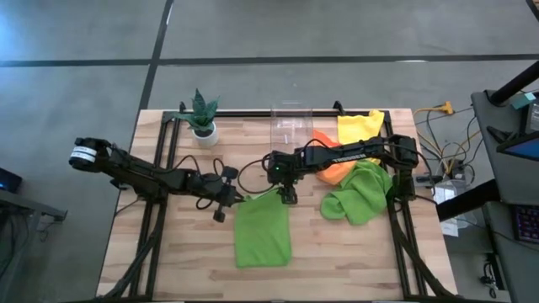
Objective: Fold microfiber towels
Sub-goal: Fold the top green towel
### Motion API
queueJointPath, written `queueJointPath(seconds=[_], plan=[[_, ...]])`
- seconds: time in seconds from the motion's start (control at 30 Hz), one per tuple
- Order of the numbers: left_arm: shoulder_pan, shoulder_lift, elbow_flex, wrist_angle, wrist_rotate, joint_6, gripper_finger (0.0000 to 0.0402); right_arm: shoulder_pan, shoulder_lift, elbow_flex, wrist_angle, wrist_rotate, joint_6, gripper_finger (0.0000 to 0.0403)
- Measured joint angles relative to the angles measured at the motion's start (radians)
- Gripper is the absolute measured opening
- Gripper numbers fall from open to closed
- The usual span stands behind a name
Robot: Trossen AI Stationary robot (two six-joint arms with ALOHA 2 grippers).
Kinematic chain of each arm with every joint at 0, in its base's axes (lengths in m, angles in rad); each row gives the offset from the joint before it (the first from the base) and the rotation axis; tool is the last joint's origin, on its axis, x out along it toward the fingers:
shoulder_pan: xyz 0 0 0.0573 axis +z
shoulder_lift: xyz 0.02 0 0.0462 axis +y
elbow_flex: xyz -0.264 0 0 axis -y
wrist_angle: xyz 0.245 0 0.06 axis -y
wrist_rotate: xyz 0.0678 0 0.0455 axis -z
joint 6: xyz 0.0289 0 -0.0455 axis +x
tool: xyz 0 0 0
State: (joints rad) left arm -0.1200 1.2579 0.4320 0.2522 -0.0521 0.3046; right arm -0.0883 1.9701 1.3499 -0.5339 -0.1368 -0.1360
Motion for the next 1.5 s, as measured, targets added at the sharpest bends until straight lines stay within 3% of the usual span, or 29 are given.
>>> queueJointPath(seconds=[0.37,0.63,0.87,1.03,1.27,1.5], plan=[[0.0,-0.003,0.0,0.0,0.0,-0.003,0.0,0.01,0.003,-0.004,-0.006,0.006,-0.025,0.019],[0.0,-0.042,0.001,0.001,-0.008,-0.006,0.0,0.097,0.01,0.02,-0.02,0.261,-0.027,0.0187],[0.0,-0.057,0.001,-0.006,-0.009,-0.005,0.0,0.1,0.039,0.014,-0.052,0.209,0.055,0.018],[0.0,-0.056,0.001,-0.009,-0.01,-0.005,0.0,0.101,0.04,0.015,-0.064,0.201,0.06,0.0136],[0.0,-0.056,0.001,-0.009,-0.009,-0.005,0.0,0.101,0.037,0.015,-0.061,0.155,0.076,0.0023],[-0.001,-0.053,0.0,-0.062,-0.048,-0.003,0.0,0.101,0.015,0.015,-0.063,0.161,0.11,0.001]])
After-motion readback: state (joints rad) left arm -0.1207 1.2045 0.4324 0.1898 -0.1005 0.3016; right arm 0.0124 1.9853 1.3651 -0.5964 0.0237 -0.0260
